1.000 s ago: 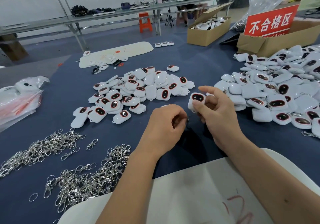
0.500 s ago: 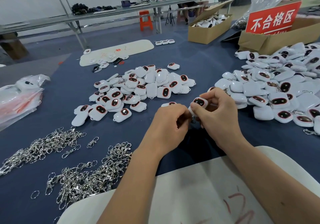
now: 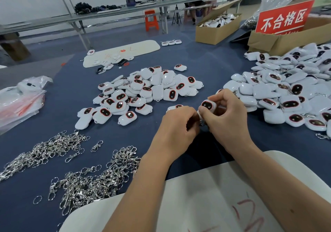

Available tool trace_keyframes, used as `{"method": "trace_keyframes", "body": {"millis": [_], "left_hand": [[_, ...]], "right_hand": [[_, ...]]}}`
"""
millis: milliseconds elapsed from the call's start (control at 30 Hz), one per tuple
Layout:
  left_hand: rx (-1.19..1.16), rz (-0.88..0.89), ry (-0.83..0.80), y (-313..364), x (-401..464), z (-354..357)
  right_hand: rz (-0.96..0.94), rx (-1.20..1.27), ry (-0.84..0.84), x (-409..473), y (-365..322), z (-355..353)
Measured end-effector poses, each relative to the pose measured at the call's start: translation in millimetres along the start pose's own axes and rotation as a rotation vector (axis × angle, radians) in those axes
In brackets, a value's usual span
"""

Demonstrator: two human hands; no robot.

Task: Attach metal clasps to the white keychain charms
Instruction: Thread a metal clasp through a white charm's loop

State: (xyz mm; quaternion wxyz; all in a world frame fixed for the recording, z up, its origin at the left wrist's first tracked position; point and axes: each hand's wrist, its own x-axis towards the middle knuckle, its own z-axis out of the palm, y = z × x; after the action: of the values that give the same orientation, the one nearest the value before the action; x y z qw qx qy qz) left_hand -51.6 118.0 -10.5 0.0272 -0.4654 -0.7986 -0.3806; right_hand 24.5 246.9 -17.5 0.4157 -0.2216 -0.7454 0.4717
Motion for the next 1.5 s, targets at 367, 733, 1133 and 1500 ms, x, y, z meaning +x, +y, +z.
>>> {"method": "trace_keyframes", "body": {"millis": [367, 733, 1133, 1500], "left_hand": [[-0.099, -0.024, 0.137, 2, 1, 4], [-0.226, 0.016, 0.234, -2, 3, 3], [-0.038, -0.072, 0.23, -1, 2, -1], [0.132, -0.144, 0.19, 9, 2, -2]], "right_hand": [[0.199, 0.283, 0.028, 3, 5, -2], [0.32, 0.509, -0.018, 7, 2, -3], [0.038, 0.281, 0.002, -5, -2, 1], [-0.094, 0.15, -0.014, -8, -4, 6]]}}
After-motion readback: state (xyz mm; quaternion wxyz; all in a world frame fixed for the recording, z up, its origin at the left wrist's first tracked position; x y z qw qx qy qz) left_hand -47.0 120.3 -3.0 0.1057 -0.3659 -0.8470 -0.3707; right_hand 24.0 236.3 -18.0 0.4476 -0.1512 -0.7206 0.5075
